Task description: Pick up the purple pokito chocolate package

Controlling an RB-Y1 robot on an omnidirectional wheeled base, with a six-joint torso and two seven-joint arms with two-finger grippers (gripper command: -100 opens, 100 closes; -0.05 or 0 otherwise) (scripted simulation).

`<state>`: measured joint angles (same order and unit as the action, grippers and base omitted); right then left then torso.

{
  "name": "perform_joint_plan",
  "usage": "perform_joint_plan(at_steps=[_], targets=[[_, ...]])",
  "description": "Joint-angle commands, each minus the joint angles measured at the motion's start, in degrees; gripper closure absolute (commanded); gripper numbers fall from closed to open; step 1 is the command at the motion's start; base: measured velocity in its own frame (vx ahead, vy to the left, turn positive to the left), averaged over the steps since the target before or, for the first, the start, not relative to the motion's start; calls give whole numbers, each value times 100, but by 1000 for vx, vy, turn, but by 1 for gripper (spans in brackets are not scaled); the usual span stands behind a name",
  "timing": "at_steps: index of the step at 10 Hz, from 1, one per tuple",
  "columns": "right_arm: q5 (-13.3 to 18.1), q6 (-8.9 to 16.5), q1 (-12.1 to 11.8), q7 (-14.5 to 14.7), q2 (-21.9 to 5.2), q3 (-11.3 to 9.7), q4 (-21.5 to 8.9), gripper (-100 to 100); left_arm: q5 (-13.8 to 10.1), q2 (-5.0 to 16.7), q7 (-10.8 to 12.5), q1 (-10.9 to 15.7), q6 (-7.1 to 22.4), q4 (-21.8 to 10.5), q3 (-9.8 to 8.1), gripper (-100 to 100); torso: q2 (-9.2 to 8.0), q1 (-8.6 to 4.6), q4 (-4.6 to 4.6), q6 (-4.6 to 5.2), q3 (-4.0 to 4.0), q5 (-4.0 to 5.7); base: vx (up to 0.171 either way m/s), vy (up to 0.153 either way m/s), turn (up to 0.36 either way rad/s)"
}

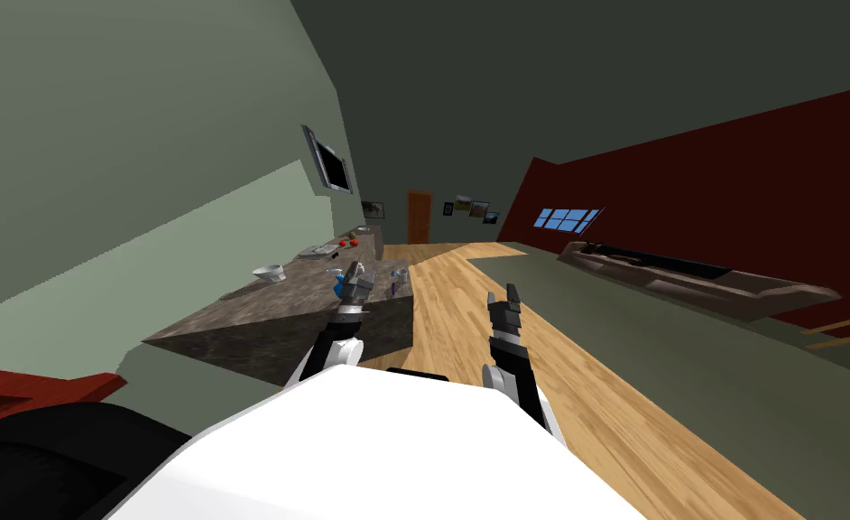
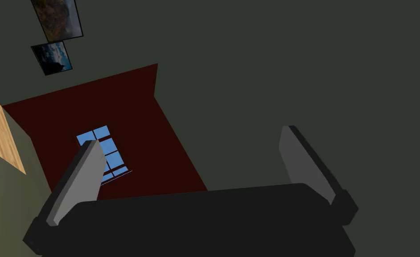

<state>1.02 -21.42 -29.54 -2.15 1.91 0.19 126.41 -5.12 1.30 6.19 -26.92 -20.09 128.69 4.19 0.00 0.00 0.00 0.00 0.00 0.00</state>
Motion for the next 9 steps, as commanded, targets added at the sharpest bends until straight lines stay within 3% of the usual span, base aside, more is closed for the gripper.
perform_joint_plan(at_steps=[1, 4, 5, 9], targets=[[0, 0, 0, 0, 0, 0, 0, 0, -121, 270, -41, 6, 215, -17, -7, -100, 0, 0, 0, 0, 0, 0, 3, 3, -85], [0, 0, 0, 0, 0, 0, 0, 0, -424, 627, -137, 9, 692, -43, -12, -100, 0, 7, 0, 0, 0, -2, 0, 13, -99], [0, 0, 0, 0, 0, 0, 0, 0, -424, 627, -137, 9, 739, -43, -12, -100, -1, 7, 0, 1, 0, -2, -4, 13, -42], [0, 0, 0, 0, 0, 0, 0, 0, -887, 999, -277, 3, 1391, -64, -10, -100, -2, 7, -1, -1, -1, -2, -7, 14, -98]])
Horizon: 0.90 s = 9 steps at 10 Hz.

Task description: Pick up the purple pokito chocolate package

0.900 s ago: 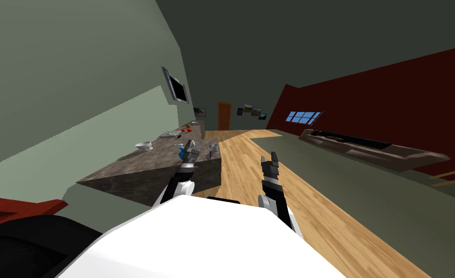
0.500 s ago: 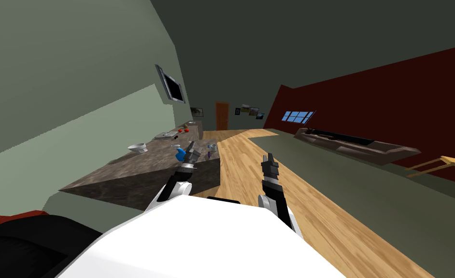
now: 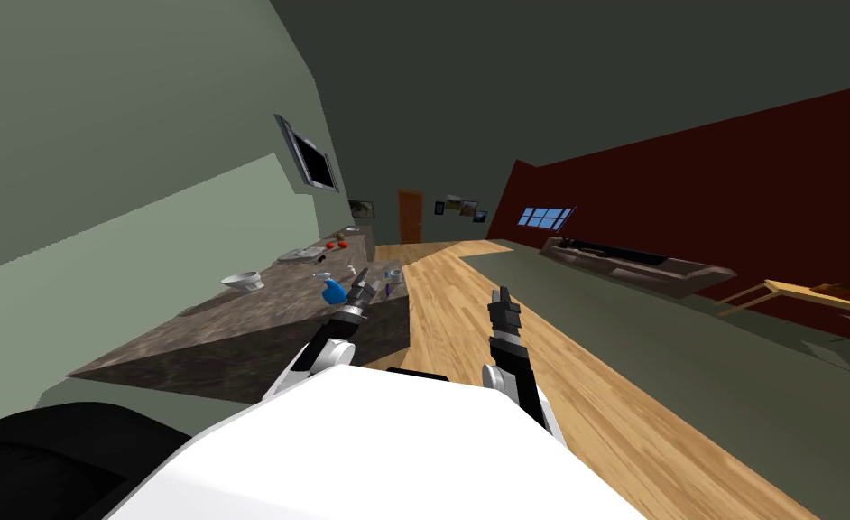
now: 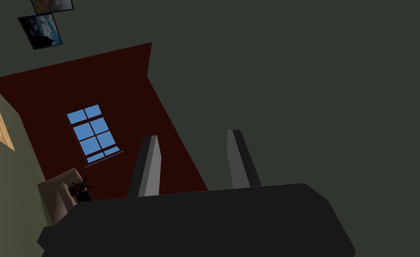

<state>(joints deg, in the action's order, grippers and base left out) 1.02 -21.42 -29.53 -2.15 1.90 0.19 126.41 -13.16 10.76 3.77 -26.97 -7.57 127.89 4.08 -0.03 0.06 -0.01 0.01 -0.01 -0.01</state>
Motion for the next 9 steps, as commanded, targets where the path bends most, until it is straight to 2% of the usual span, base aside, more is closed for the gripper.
perform_joint_plan(at_steps=[1, 2, 3, 4, 5, 6, 8, 9], targets=[[0, 0, 0, 0, 0, 0, 0, 0, -83, 53, -35, 8, 271, 16, 0, -100, 0, 0, 0, 0, 0, 0, -5, 13, -42], [0, 0, -1, 0, 0, 0, 0, 0, -267, 181, -90, 5, 443, 12, 2, -100, 1, -1, 0, -2, 0, 0, -4, 11, -91], [0, 0, 0, 0, 0, 0, 0, 0, -267, 181, -90, 5, 580, 12, 2, -100, 1, -1, 0, 0, 1, 0, -4, 11, -52], [0, 0, -1, 0, 0, 0, 0, 0, -463, 312, -149, 2, 786, 8, 4, -100, 2, -1, 0, -2, 1, 0, -6, 12, -104], [0, 0, 0, 0, 0, 0, 0, 0, -463, 312, -149, 2, 911, 8, 4, -100, 1, 0, 0, -1, 1, 0, -6, 15, -74], [0, 0, -1, 0, 0, 0, 0, 0, -668, 446, -212, 0, 1061, 3, 5, -100, 1, 0, 0, -2, 0, 0, -6, 18, -134], [0, 0, -1, 0, 0, 0, 0, 0, -668, 446, -212, 0, 1260, 3, 5, -100, 1, 1, 0, -2, 1, -1, -4, 13, -24], [0, 0, -1, 0, 0, 1, 0, 0, -880, 584, -279, 0, 1492, -2, 4, -100, 2, -2, 0, -3, 1, 0, -2, 10, -130]])
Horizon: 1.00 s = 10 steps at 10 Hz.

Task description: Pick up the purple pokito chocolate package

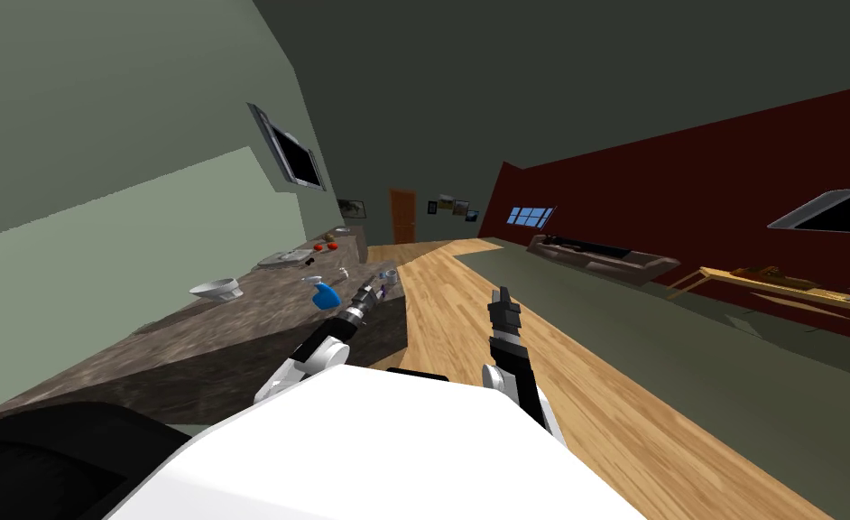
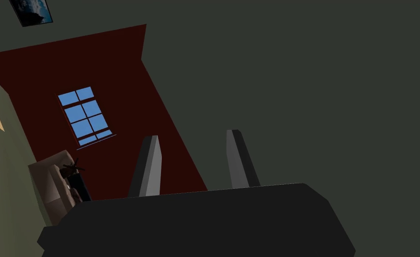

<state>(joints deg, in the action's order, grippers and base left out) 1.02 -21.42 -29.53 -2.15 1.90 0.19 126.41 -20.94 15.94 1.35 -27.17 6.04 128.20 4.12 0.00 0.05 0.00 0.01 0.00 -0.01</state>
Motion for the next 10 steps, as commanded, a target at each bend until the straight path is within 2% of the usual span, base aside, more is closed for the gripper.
perform_joint_plan(at_steps=[1, 2, 3, 4, 6, 7, 8, 9, 10], targets=[[0, 0, 0, 0, 0, 0, 0, 0, -102, 67, -37, 20, 266, -32, 1, -100, 0, 0, 0, 0, 0, 0, -3, 16, -78], [0, 0, -1, 0, 0, 0, 0, 0, -320, 207, -108, 23, 456, -39, -2, -100, 0, 1, 0, -2, 0, -1, -4, 19, -112], [0, 0, 0, 0, 0, 0, 0, 0, -320, 207, -108, 23, 646, -39, -2, -100, 0, 3, 0, 0, 0, -1, -3, 19, -81], [0, 0, -1, 0, 0, 0, 0, 0, -541, 351, -182, 30, 839, -48, -7, -100, 1, 3, 0, -2, 0, -1, -1, 18, -135], [0, 0, -1, 0, 0, 1, 0, 0, -541, 351, -182, 30, 1042, -48, -7, -100, 1, 3, 0, -3, 1, -1, 0, 13, -35], [0, 0, -1, 0, 0, 1, 0, 0, -763, 495, -260, 42, 1280, -60, -16, -100, 2, 0, 0, -4, 1, 0, -2, 10, -121], [0, 0, 0, 0, 0, 0, 0, 0, -763, 495, -260, 42, 1442, -60, -16, -100, 1, 0, 0, -1, 1, 0, -4, 14, -100], [0, 0, -1, 0, 0, 0, 0, 0, -983, 641, -342, 61, 1624, -77, -30, -100, 1, 1, 0, -3, 0, 0, -3, 17, -138], [0, 0, 0, 0, 0, 0, 0, 0, -983, 641, -342, 61, 1792, -77, -30, -100, 1, 3, 0, -1, 0, -1, -3, 19, -73]])
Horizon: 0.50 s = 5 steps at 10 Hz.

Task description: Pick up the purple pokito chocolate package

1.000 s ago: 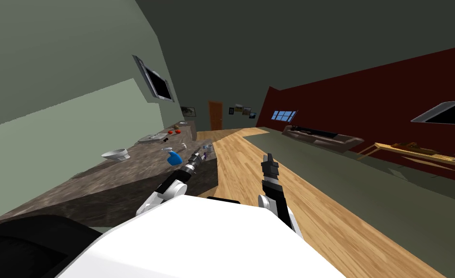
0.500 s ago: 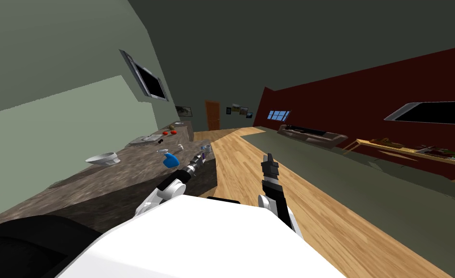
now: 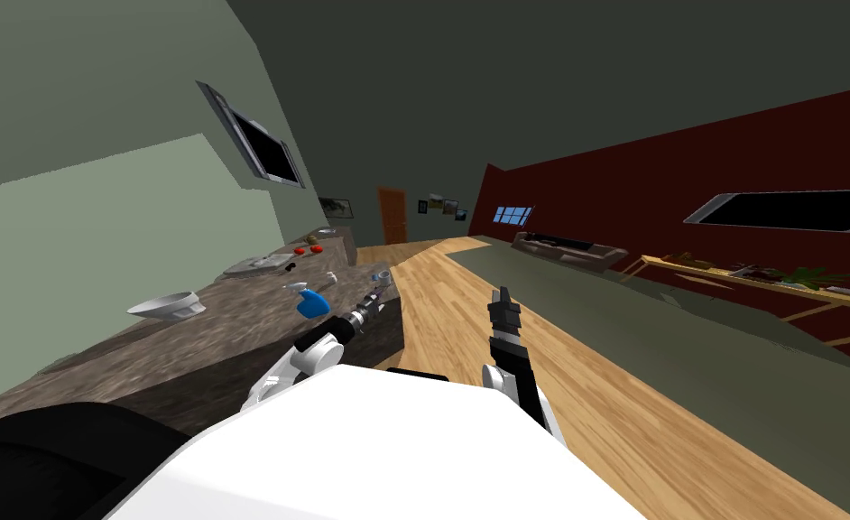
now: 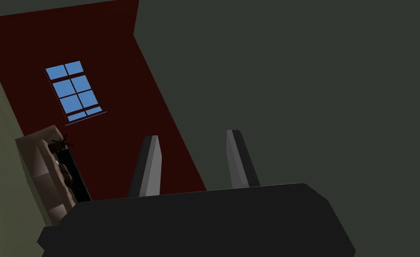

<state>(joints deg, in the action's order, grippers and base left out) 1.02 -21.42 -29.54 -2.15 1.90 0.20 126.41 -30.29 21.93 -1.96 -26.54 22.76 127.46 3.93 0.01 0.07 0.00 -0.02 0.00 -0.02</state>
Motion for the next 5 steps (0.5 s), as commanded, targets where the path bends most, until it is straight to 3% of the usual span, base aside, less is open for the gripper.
perform_joint_plan(at_steps=[1, 2, 4, 5], targets=[[0, 0, 0, 0, 0, 0, 0, 0, -49, 41, -11, -1, 188, -3, -11, -100, 0, 0, 0, 0, 0, 0, -1, 9, 6], [0, 0, 0, 0, 0, 0, 0, 0, -265, 188, -96, 25, 405, -25, -29, -100, 0, -3, 0, -1, 0, 1, 0, 8, -137], [0, 0, 0, 0, 0, 0, 0, 0, -265, 188, -96, 25, 607, -25, -29, -100, 1, -3, 0, 0, 0, 1, 0, 9, -41], [0, 0, 0, 0, 0, 0, 0, 0, -475, 337, -184, 59, 832, -53, -54, -100, 1, -4, 0, -1, 1, 1, 0, 8, -126]])
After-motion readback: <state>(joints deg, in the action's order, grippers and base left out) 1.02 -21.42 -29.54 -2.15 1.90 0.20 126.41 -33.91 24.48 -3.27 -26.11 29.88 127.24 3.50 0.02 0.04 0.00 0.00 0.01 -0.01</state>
